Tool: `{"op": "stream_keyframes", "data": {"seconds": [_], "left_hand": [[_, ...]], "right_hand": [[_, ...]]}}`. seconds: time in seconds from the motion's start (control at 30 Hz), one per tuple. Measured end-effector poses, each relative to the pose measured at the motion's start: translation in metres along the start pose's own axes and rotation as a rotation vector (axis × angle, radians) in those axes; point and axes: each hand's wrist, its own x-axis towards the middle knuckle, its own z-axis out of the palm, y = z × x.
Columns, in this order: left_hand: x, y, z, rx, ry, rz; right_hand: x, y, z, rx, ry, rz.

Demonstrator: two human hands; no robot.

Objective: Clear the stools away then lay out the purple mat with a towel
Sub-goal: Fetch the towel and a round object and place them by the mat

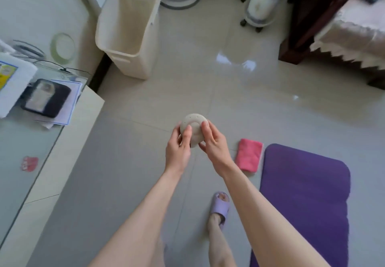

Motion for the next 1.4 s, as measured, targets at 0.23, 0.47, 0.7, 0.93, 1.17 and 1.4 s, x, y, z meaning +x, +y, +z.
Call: {"op": "stream_keyframes", "data": {"seconds": [0.23, 0.47, 0.7, 0.93, 1.17, 1.4], "left_hand": [[0.035, -0.078, 0.146, -0.035, -0.130, -0.087], [0.092, -0.181, 0.222, 0.049, -0.172, -0.154], [0.162, -0.286, 0.258, 0.122, -0.219, -0.184], [0.220, -0.360, 0.282, 0.155, -0.248, -0.176], [0.239, -0.389, 0.290, 0.181, -0.254, -0.169], [0.246, -0.396, 0.296, 0.185, -0.250, -0.172]], "right_hand": [[0.044, 0.060, -0.152, 0.078, 0.082, 0.063], [0.104, 0.172, -0.233, 0.129, 0.172, 0.109], [0.172, 0.284, -0.277, 0.193, 0.229, 0.121], [0.227, 0.361, -0.302, 0.211, 0.252, 0.094], [0.247, 0.395, -0.313, 0.220, 0.269, 0.068], [0.254, 0.404, -0.319, 0.211, 0.266, 0.059]]}}
